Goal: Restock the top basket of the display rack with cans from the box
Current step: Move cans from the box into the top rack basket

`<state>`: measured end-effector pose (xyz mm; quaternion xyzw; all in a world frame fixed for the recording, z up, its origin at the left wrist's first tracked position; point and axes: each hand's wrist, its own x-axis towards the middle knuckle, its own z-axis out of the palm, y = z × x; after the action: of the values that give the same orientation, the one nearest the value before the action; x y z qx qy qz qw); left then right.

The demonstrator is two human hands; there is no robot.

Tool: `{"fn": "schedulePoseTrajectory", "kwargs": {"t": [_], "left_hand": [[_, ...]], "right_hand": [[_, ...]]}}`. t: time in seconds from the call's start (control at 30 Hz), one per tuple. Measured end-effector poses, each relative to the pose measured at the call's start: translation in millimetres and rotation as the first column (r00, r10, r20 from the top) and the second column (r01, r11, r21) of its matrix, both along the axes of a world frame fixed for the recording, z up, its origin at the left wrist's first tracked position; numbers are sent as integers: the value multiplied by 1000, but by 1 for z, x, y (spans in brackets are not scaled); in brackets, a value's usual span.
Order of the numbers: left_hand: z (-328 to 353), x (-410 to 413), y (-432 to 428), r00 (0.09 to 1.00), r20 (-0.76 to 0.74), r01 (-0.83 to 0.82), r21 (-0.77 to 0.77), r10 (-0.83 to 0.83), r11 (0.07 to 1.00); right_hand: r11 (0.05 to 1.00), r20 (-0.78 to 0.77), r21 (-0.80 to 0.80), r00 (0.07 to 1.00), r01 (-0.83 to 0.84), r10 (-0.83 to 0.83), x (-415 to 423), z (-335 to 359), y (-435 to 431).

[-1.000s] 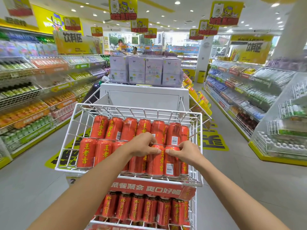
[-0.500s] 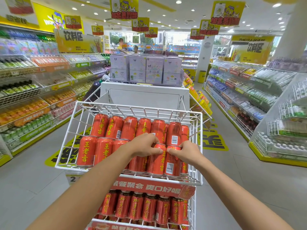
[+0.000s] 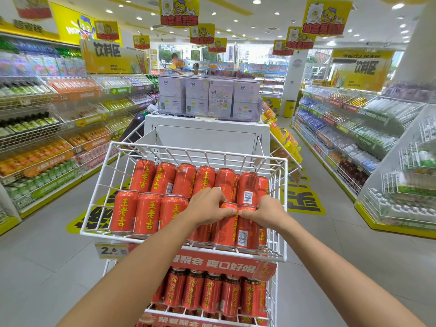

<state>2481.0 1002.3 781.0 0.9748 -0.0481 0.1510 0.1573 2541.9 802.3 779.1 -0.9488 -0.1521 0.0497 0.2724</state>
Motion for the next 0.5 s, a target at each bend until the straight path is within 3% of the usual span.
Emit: {"fn": "schedulePoseTrajectory", "kwargs": {"t": [0.5], "left_hand": [[0,-7,0,999,53,7,13,-8,1000]], "right_hand": [[999,18,-33,1000,-6,7,0,-2,0]]}}
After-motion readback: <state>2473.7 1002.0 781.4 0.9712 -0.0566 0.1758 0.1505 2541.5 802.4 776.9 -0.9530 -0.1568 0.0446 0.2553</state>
